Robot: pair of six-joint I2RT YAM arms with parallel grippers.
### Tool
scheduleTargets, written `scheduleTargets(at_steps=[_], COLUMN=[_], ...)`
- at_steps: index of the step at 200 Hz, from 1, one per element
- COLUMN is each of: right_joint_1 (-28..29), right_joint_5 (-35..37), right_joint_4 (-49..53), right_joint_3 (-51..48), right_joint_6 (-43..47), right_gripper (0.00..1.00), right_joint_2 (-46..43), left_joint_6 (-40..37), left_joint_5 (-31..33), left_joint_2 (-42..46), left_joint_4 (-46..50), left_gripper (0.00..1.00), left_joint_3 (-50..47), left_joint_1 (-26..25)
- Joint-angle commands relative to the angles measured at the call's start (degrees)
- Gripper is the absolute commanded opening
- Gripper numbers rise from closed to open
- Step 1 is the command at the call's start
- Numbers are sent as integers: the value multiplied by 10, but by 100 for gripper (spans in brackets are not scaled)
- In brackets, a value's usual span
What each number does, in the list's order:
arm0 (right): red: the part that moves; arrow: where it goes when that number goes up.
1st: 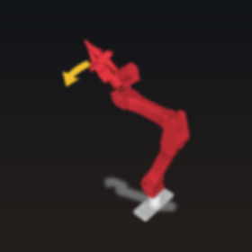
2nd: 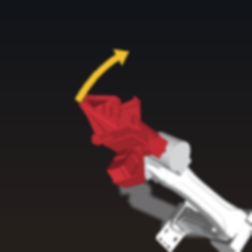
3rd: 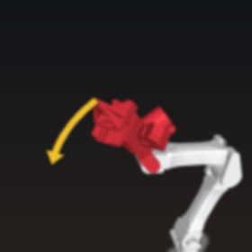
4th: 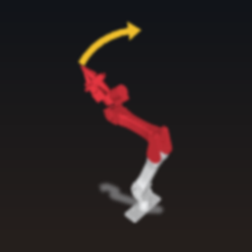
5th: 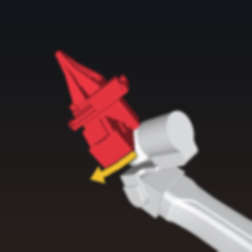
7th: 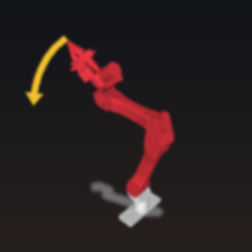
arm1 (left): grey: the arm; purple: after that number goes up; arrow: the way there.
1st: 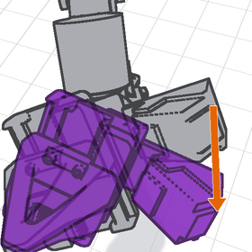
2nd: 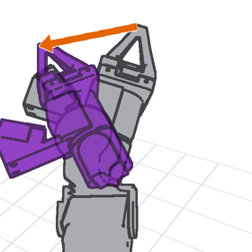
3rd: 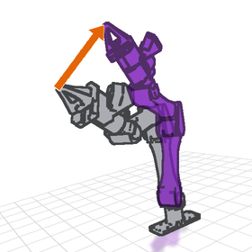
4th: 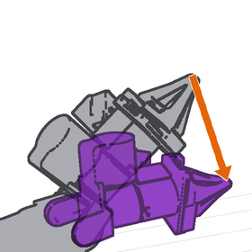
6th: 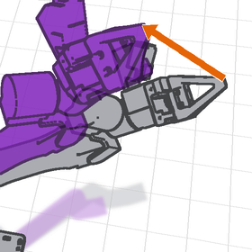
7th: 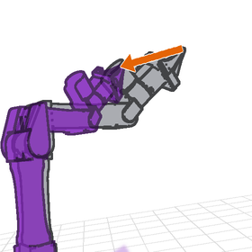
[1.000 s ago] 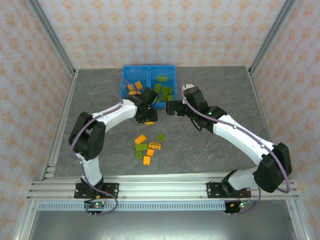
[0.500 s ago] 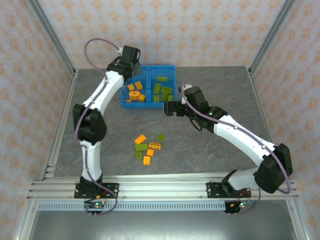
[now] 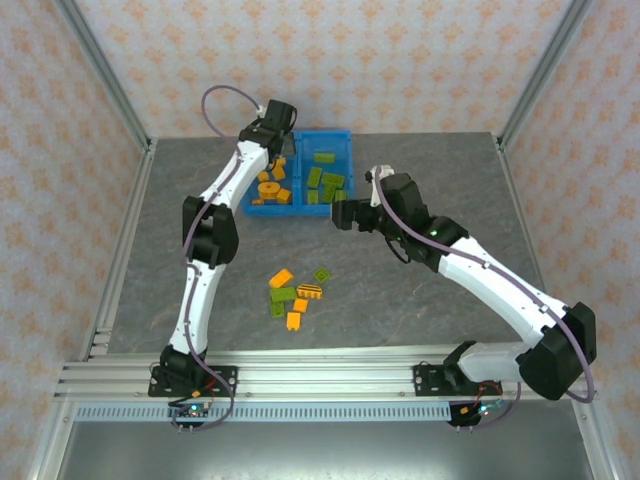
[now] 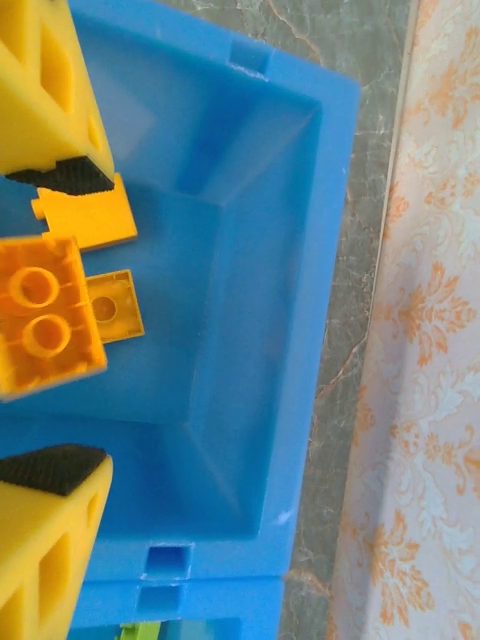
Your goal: Sort the legos into containers by color
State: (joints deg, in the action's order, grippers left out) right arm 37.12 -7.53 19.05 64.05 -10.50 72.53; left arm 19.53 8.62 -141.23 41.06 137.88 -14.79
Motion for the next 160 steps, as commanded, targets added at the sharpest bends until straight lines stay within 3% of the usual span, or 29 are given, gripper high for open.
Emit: scheduleTargets(at_steps=[1,33,59,80,120,160], right_joint_1=[1,1,1,9,103,141], right_joint_5=[1,-5,-11,-79,-200,-230], right_joint_4=[-5,-6,-10,-14,132,82], right_joint_3=[-2,9,9,7,41,20], right_joint_6=[-10,-9,13,92,391,484], right_gripper=[99,99,100,97,97,96], right_joint_2=[2,22,42,73,184,235], left_joint_6=[1,11,44,48,-71,-183], left_joint_5=[-11,-36,-82,-95,-102,-62], left_joint_2=[64,147,285,423,618,745], left_joint_4=[5,-8,-68,-95,-35,46], left_gripper=[72,74,74,74,80,92], left_joint_3=[-16,-78,-251,-401,-565,-618], left_joint_1=[2,3,-1,-5,-6,-6])
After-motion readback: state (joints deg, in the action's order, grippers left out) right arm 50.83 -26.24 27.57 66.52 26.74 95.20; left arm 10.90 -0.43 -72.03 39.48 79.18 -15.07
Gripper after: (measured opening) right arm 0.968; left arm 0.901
